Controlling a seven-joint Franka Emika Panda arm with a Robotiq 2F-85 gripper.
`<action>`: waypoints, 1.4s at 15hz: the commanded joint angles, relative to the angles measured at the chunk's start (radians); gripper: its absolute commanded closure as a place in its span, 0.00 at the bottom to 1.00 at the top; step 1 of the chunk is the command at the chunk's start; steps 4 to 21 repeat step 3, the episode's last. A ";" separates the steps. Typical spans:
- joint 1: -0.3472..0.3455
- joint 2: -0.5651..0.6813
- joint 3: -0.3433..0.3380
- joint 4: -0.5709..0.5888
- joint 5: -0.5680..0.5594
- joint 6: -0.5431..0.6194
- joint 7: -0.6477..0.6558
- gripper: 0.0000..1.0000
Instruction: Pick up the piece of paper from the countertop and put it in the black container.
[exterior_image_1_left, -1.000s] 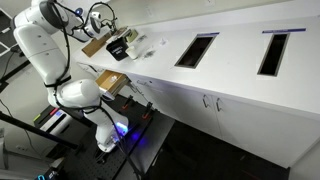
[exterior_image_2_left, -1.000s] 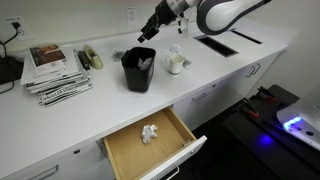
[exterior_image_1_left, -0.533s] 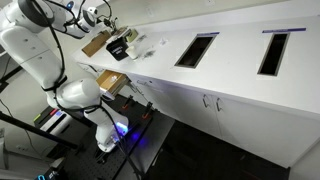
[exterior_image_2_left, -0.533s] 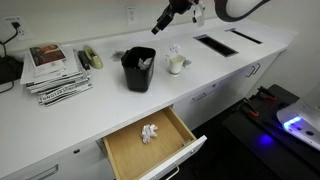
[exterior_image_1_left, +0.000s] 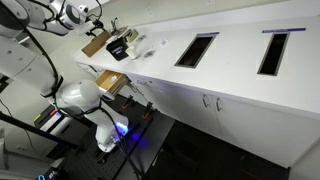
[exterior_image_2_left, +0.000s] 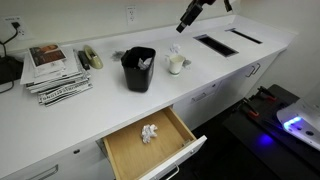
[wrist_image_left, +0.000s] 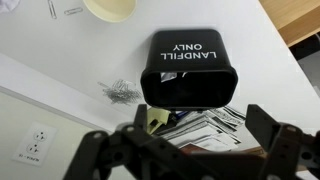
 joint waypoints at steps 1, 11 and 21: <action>-0.029 -0.112 0.021 -0.089 0.093 -0.054 -0.059 0.00; -0.027 -0.145 0.015 -0.118 0.130 -0.069 -0.079 0.00; -0.027 -0.145 0.015 -0.118 0.130 -0.069 -0.079 0.00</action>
